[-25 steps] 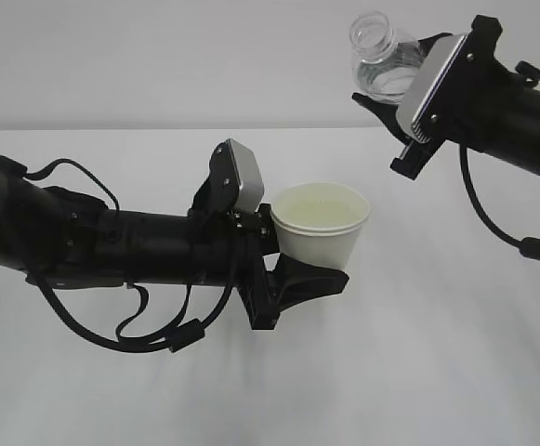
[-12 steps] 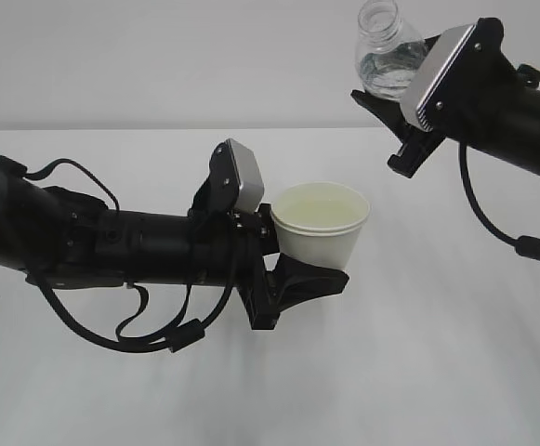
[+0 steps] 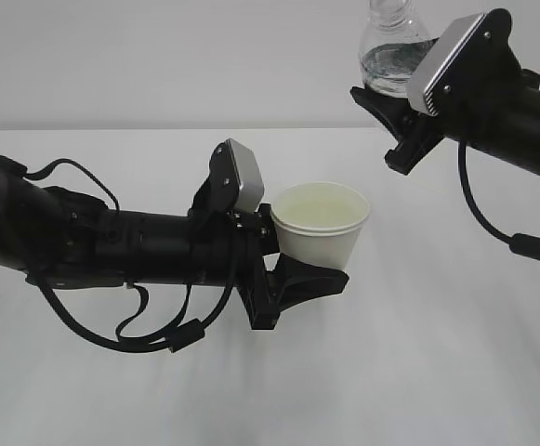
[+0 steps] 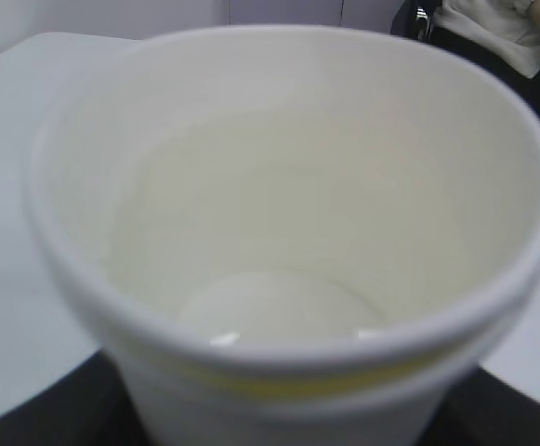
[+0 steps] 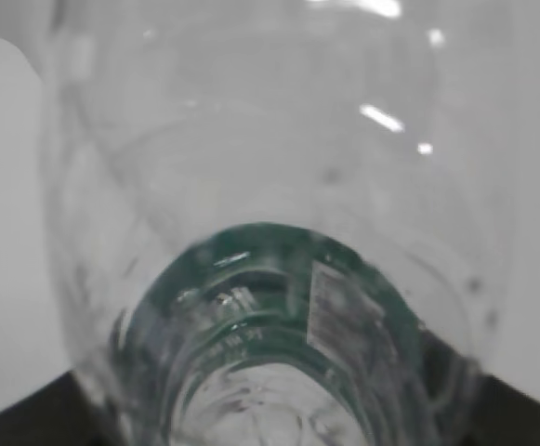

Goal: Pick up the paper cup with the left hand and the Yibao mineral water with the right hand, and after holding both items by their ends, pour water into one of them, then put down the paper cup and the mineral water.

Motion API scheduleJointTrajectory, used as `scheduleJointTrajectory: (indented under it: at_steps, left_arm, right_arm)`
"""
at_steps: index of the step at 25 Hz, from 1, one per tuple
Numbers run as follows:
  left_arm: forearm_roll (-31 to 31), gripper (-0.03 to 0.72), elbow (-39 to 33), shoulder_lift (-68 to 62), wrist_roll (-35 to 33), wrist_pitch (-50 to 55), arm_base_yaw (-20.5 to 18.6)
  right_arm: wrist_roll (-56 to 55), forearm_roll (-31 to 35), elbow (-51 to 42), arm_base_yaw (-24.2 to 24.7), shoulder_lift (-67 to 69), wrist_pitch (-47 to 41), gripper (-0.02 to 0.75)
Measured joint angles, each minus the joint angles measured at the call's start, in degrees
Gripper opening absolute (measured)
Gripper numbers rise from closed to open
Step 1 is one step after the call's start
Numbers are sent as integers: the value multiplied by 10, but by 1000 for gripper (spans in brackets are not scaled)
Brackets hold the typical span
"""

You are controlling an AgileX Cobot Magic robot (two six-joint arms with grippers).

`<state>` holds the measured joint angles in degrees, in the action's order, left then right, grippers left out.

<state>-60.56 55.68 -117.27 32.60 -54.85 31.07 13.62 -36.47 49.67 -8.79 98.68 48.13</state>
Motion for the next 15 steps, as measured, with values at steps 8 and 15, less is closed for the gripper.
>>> scheduleJointTrajectory:
  at_steps: [8,15]
  left_arm:
    - [0,430,0,0,0,0,0]
    - [0,430,0,0,0,0,0]
  right_arm:
    - [-36,0,0,0,0,0,435]
    - [-66,0,0,0,0,0,435]
